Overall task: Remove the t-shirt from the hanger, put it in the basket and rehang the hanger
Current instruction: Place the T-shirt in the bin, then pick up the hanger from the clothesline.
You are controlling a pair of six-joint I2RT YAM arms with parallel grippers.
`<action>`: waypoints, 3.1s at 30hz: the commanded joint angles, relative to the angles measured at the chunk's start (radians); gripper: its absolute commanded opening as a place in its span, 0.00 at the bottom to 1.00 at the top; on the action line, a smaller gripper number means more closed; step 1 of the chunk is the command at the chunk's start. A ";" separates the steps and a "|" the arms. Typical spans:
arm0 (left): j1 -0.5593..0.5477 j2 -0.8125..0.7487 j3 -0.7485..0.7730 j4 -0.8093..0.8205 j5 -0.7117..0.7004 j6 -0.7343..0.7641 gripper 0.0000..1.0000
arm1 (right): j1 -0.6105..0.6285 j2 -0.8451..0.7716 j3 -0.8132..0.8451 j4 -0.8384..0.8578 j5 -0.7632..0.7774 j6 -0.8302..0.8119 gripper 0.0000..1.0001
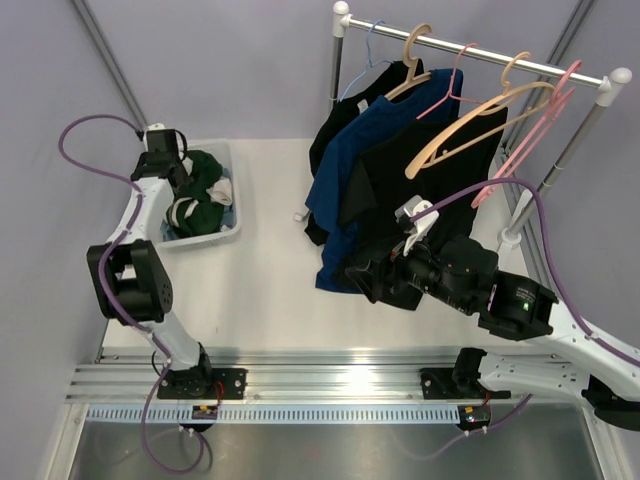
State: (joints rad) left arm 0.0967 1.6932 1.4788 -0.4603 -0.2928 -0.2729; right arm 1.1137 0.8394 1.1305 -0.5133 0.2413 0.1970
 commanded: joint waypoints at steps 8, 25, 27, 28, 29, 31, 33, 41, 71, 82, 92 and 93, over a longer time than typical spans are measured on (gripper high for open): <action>0.021 0.290 0.002 0.002 -0.026 -0.083 0.00 | 0.011 -0.031 0.003 0.013 -0.008 -0.011 0.99; -0.160 -0.261 0.060 -0.106 0.122 -0.048 0.99 | 0.011 -0.010 0.072 -0.040 0.483 0.119 0.99; -0.170 -0.329 0.038 -0.103 0.165 -0.077 0.99 | 0.012 -0.010 0.126 -0.071 0.493 0.134 0.99; -0.176 -0.363 0.009 -0.098 0.178 -0.081 0.99 | 0.011 -0.008 0.150 -0.082 0.490 0.137 1.00; -0.181 -0.427 -0.006 -0.095 0.187 -0.091 0.99 | 0.012 -0.002 0.207 -0.111 0.490 0.134 0.99; -0.198 -0.493 -0.078 -0.071 0.266 -0.115 0.99 | 0.011 0.050 0.282 -0.143 0.613 0.137 1.00; -0.224 -0.587 -0.159 0.004 0.371 -0.179 0.99 | 0.011 0.108 0.414 -0.209 0.720 0.133 1.00; -0.281 -0.486 -0.515 0.271 0.477 -0.275 0.99 | -0.158 0.420 0.816 -0.277 0.702 0.036 0.99; -0.252 -0.362 -0.764 0.483 -0.049 -0.328 0.99 | -0.597 0.741 0.784 -0.037 0.612 0.246 0.91; -0.388 -0.676 -0.722 0.371 0.089 -0.299 0.99 | -0.597 0.760 0.795 -0.096 0.679 0.315 0.62; -0.492 -0.840 -0.756 0.348 0.150 -0.327 0.99 | -0.597 0.806 0.792 -0.096 0.653 0.378 0.67; -0.506 -0.843 -0.759 0.348 0.159 -0.328 0.99 | -0.597 0.808 0.790 -0.097 0.652 0.381 0.67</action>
State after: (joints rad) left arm -0.3801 0.8589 0.7147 -0.1059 -0.1867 -0.5953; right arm 0.5205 1.6314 1.9015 -0.6220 0.8719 0.5331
